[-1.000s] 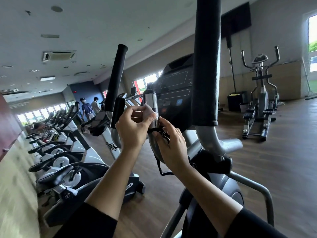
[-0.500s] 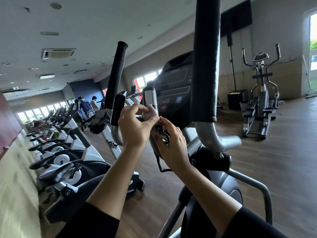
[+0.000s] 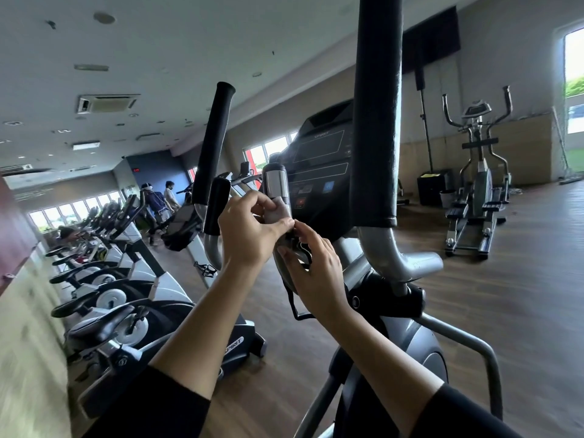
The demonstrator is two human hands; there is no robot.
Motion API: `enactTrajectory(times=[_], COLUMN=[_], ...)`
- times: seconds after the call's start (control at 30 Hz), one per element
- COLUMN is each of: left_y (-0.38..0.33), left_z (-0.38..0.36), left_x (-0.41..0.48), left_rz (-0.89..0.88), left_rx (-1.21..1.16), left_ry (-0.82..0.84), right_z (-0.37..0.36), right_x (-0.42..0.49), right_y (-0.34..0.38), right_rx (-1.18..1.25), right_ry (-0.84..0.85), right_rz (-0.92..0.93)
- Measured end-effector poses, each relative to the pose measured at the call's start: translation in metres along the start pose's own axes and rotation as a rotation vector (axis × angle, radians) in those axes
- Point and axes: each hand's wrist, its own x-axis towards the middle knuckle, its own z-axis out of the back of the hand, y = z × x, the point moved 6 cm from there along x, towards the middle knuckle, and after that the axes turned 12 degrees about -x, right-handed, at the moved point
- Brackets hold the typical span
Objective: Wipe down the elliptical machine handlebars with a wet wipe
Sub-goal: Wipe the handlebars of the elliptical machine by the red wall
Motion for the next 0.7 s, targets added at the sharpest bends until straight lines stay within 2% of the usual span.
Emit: enactTrajectory(times=[0.17, 0.33, 0.5, 0.7], left_y=[-0.003, 0.004, 0.003, 0.012], left_z=[-0.002, 0.001, -0.001, 0.001], left_x=[0.013, 0.006, 0.007, 0.0], left_rz=[0.013, -0.003, -0.019, -0.033], left_rx=[-0.015, -0.034, -0.073, -0.104], left_ry=[-0.051, 0.032, -0.096, -0.079], right_z=[0.001, -0.001, 0.0, 0.002], right_x=[0.001, 0.001, 0.002, 0.005], right_y=[0.002, 0.0, 0.0, 0.002], right_rx=[0.003, -0.022, -0.033, 0.015], right_ry=[0.01, 0.025, 0.023, -0.007], right_rz=[-0.013, -0.009, -0.017, -0.04])
